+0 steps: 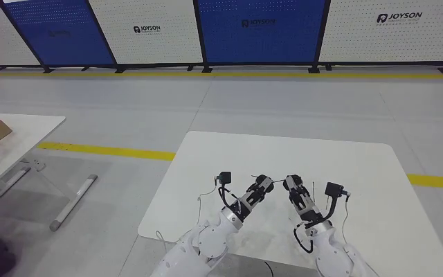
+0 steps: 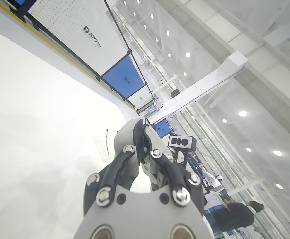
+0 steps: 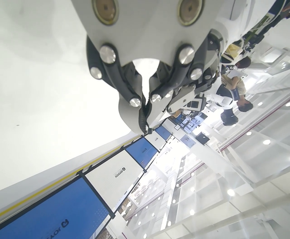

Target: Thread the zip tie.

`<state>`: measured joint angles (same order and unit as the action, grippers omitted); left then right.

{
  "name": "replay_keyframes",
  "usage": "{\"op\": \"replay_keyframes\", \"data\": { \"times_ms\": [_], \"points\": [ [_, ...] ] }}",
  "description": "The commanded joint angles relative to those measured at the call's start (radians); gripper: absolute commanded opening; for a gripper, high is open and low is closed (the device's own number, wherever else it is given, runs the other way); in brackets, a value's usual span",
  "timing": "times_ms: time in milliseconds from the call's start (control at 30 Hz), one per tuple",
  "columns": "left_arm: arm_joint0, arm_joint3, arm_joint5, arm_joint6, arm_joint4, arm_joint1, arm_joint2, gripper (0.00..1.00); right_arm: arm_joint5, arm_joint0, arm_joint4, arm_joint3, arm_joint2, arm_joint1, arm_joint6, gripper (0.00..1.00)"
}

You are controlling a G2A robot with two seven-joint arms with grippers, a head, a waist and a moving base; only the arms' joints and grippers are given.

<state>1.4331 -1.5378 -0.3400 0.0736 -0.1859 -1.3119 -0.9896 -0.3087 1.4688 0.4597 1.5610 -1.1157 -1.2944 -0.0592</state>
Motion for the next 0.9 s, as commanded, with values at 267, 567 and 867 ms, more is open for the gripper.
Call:
{"op": "replay_keyframes", "data": {
  "times_ms": [267,567,867],
  "points": [
    [-0.006,0.011,0.000,0.002,0.005,0.001,0.003,0.00,-0.025,0.014,-0.033,0.011,-0.027,0.002,0.023,0.00],
    [-0.012,0.025,0.000,0.000,0.006,0.000,0.013,0.00,-0.021,0.019,-0.034,0.008,-0.033,-0.003,-0.014,0.00],
    [-0.009,0.022,0.000,0.003,0.015,0.001,0.010,0.00,-0.011,0.011,-0.023,-0.009,-0.023,-0.008,-0.004,0.24]
  ]
}}
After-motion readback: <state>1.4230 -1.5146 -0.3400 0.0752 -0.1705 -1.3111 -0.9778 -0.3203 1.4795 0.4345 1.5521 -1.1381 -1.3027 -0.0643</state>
